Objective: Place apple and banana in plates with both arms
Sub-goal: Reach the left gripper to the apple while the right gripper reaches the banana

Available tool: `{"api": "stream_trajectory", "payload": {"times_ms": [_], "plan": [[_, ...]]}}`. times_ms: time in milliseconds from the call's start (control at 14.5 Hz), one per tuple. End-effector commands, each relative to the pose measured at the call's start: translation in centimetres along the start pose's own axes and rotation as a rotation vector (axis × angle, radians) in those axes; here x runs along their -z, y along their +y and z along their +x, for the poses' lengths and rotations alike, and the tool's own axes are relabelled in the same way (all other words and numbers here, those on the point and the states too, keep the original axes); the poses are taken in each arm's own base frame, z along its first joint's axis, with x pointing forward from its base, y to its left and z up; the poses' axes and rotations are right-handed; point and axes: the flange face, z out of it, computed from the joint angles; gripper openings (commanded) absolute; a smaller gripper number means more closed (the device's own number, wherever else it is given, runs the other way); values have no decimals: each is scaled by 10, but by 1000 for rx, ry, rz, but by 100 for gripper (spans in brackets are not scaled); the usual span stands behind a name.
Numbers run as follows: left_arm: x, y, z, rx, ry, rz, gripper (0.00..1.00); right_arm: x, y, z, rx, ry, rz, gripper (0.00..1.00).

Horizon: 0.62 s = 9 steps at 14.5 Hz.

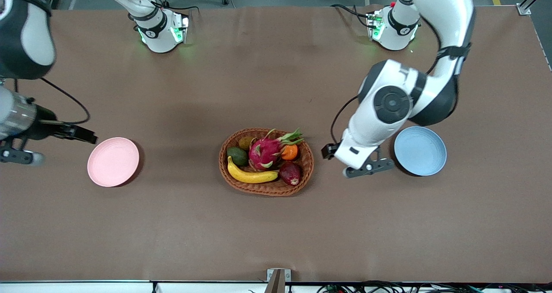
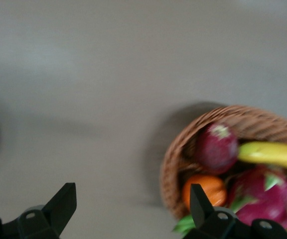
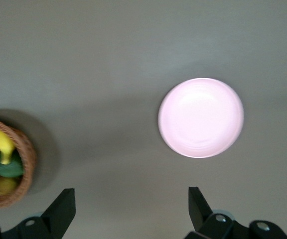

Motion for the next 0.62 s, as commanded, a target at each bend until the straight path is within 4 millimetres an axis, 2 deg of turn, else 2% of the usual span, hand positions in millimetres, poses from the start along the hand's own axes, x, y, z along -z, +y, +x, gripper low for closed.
{"api": "stream_trajectory", "payload": {"times_ms": [0, 69, 138, 276, 345, 552], "plan": [[-23, 39, -3, 73, 55, -57, 100, -43, -66, 1, -122, -18, 35, 100], [-38, 47, -5, 109, 66, -74, 100, -57, -95, -3, -158, -9, 40, 100], [-49, 60, -11, 121, 82, -99, 100, -69, -117, -6, -189, -1, 42, 100], [-67, 72, -16, 120, 102, -131, 100, -95, -158, -12, -251, 19, 46, 100], [-75, 80, -22, 107, 108, -141, 100, -106, -176, -16, -283, 34, 55, 100], [-101, 91, -31, 121, 123, -167, 100, -147, -214, -20, -286, 62, 66, 100]]}}
